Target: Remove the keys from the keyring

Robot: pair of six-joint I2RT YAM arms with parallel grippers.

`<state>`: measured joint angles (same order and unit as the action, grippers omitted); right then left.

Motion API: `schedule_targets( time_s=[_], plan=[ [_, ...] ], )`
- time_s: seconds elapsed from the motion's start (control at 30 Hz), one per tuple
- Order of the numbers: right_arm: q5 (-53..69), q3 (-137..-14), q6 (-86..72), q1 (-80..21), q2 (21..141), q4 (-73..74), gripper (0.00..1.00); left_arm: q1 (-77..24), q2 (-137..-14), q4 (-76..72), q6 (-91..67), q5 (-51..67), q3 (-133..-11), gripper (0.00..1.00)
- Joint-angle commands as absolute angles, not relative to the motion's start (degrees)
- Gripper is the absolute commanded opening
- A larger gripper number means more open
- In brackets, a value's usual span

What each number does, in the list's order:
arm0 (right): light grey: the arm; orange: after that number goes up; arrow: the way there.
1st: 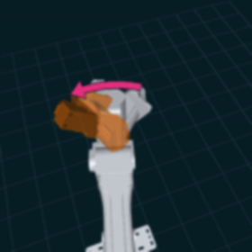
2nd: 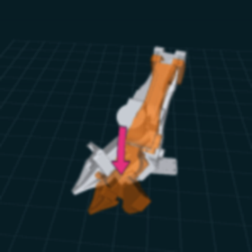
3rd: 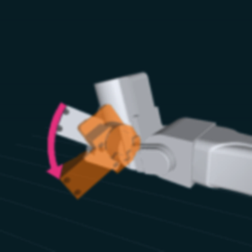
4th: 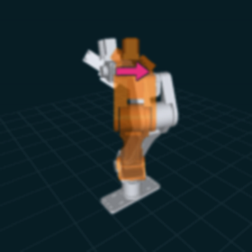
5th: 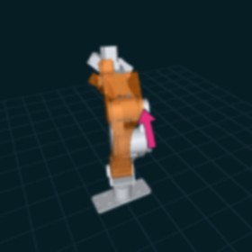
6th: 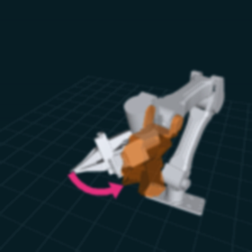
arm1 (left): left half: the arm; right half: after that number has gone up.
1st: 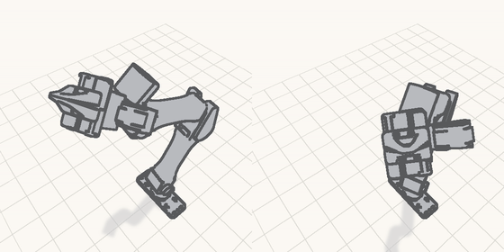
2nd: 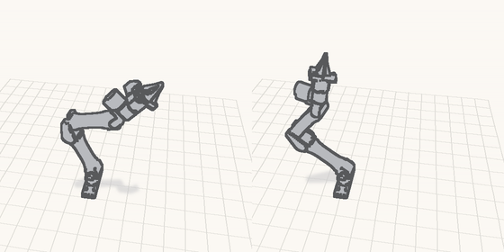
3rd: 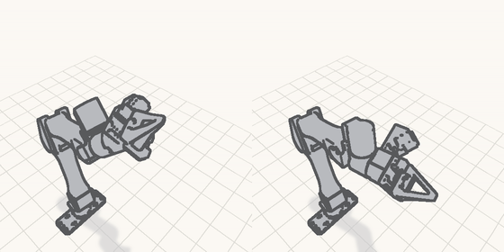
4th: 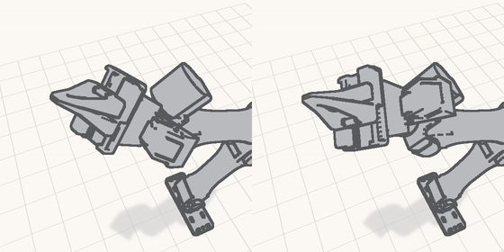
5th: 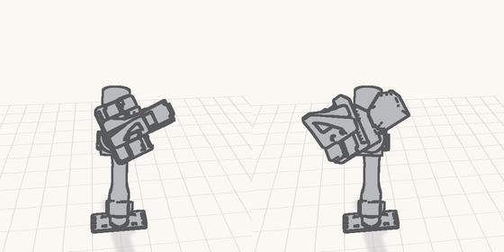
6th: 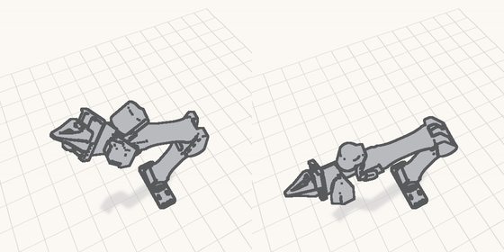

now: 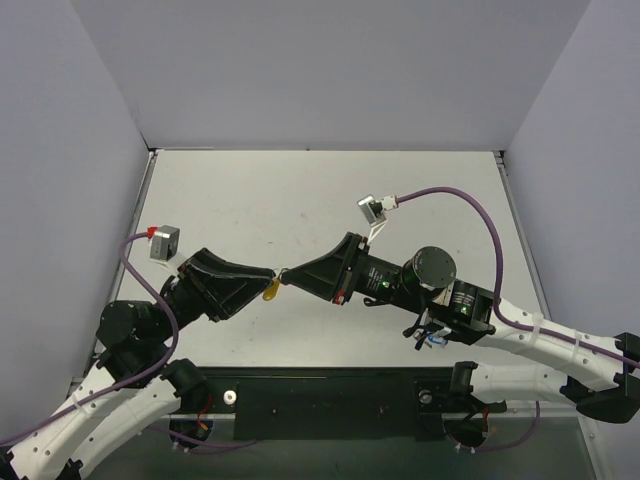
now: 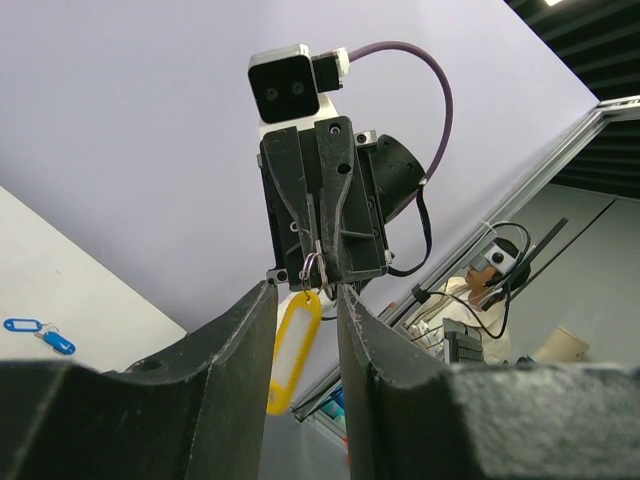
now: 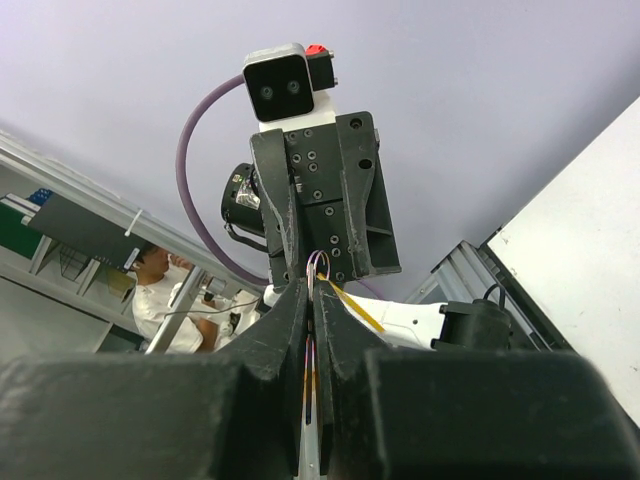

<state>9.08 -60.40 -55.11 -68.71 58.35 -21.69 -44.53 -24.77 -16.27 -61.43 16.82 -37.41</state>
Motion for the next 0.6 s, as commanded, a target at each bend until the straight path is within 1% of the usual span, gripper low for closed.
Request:
schedule_targets(
  time_s=[0.0,0.13,0.23,0.3,0.33,0.4,0.43,0.47,0.5,0.57],
  plan=[
    [10.02,-60.64,-55.11,-68.99,58.45,-25.40,0.00,-44.74,-25.22,-20.04,-61.87,17.93,-37.79,0.38],
    [10.28,-60.82,-54.93,-68.99,58.80,-25.05,0.00,-44.74,-25.49,-20.30,-61.87,18.37,-37.79,0.37],
    [10.37,-61.00,-54.93,-68.91,59.06,-24.70,0.00,-44.74,-25.84,-20.48,-61.87,18.46,-37.97,0.33],
    [10.37,-61.08,-54.93,-68.99,59.24,-24.44,0.00,-44.82,-25.93,-20.48,-61.87,18.55,-37.97,0.27],
    [10.37,-61.00,-54.93,-68.99,59.33,-24.52,0.00,-44.74,-25.84,-20.65,-61.87,18.54,-37.88,0.22],
    [10.37,-61.08,-54.93,-68.99,59.33,-24.43,0.00,-44.74,-25.66,-21.09,-61.87,18.81,-37.53,0.17],
    [10.37,-61.08,-54.84,-68.99,59.33,-24.26,0.00,-44.82,-25.66,-21.27,-61.79,18.90,-37.36,0.13],
    [10.37,-61.00,-54.76,-68.99,59.33,-24.08,0.00,-44.74,-25.49,-21.18,-61.79,18.90,-37.35,0.10],
    [10.28,-61.00,-54.67,-68.99,59.33,-23.91,0.00,-44.74,-25.40,-21.09,-61.70,18.98,-37.27,0.04],
    [10.20,-61.00,-54.41,-68.99,59.41,-22.94,0.00,-44.74,-25.31,-20.57,-61.35,19.07,-37.26,0.00]
  ],
)
